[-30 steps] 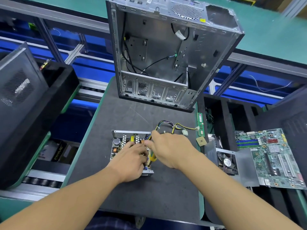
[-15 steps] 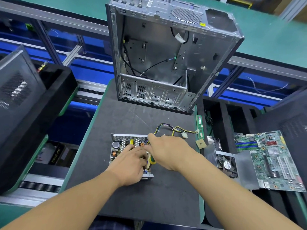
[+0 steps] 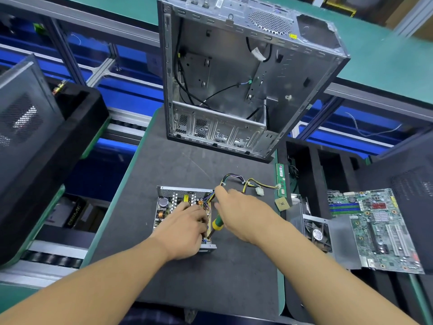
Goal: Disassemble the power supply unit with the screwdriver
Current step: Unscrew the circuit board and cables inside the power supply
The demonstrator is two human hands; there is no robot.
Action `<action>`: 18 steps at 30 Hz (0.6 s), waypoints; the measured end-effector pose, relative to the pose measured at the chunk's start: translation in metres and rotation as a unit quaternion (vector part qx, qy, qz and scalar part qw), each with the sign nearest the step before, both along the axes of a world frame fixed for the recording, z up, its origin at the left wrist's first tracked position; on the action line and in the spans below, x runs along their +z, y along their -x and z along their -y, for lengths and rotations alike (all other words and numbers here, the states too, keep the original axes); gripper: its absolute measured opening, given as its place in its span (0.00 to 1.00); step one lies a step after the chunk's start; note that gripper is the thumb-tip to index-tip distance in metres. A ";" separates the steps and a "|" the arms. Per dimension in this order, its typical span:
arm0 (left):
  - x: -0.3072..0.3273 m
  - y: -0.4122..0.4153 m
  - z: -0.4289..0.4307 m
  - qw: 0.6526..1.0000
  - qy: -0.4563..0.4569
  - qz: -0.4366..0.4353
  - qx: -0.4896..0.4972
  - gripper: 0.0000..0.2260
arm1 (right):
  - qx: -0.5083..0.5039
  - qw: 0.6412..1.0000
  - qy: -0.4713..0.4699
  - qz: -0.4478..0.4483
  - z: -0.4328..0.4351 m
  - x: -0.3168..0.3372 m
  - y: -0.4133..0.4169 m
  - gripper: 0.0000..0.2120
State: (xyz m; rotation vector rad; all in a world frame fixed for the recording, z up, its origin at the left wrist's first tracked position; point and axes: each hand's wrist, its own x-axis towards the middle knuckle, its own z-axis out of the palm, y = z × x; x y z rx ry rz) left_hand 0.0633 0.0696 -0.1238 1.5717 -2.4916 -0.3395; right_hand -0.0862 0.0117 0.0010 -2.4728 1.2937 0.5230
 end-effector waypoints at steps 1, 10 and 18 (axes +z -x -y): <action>0.000 0.000 0.000 1.000 0.001 -0.002 0.001 0.12 | 0.003 1.000 -0.018 0.017 0.001 0.000 0.000 0.06; 0.001 0.000 -0.002 1.000 0.016 0.015 -0.002 0.13 | -0.051 0.997 -0.059 0.020 -0.006 -0.001 0.001 0.16; -0.003 -0.002 0.002 1.000 -0.024 -0.007 0.005 0.13 | -0.001 0.995 -0.094 0.044 0.001 0.001 0.004 0.09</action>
